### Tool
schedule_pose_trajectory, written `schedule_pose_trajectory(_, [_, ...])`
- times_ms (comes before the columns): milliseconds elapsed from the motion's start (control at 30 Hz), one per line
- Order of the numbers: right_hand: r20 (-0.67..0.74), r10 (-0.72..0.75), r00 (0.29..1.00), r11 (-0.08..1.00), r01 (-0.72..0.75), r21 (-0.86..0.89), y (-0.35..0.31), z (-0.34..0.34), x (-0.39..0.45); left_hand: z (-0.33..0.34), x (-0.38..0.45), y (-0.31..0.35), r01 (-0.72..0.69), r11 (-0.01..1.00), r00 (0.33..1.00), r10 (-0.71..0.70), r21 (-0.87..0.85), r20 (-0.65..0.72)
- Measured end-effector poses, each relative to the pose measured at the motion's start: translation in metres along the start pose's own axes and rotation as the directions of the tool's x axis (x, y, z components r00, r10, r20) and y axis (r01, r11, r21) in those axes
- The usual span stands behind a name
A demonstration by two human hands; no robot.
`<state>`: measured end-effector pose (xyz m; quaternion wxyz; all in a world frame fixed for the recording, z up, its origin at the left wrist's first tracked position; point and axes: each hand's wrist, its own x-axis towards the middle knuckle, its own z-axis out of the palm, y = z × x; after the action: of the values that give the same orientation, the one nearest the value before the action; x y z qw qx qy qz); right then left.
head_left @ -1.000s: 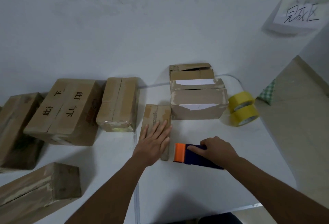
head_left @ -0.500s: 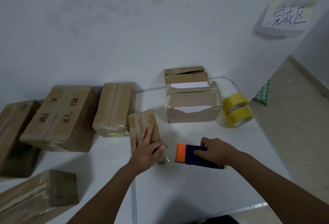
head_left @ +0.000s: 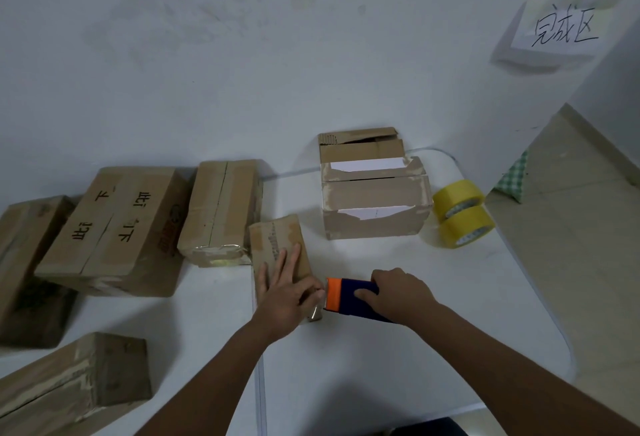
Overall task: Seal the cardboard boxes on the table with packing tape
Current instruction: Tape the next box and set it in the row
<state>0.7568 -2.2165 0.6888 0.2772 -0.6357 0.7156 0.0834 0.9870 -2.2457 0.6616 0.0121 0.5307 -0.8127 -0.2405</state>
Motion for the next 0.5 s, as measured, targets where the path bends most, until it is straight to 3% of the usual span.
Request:
schedule_pose_trajectory(100, [-0.040,0.005,0.999,1.000,-0.006,-0.014,-0.005,-0.006,0.005,0.001,0.002,0.001,0.006,1.000,1.000,-0.006,0.004,-0.001])
schedule_pose_trajectory(267, [-0.130,0.160,0.978,0.961,-0.185,-0.208,0.026,-0.023,0.006,0.004,-0.005,-0.006,-0.020,0.999,1.000,0.020,-0.028,-0.010])
schedule_pose_trajectory(400, [-0.200,0.168,0.965,0.974,-0.194,-0.117,0.032,0.001,0.012,0.002,-0.004,-0.003,-0.025,1.000,1.000,0.025,-0.019,-0.008])
schedule_pose_trajectory(500, [-0.121,0.105,0.987,0.995,-0.104,0.010,0.020,0.034,0.014,-0.001,-0.009,-0.001,-0.031,0.999,1.000,0.030,-0.041,-0.009])
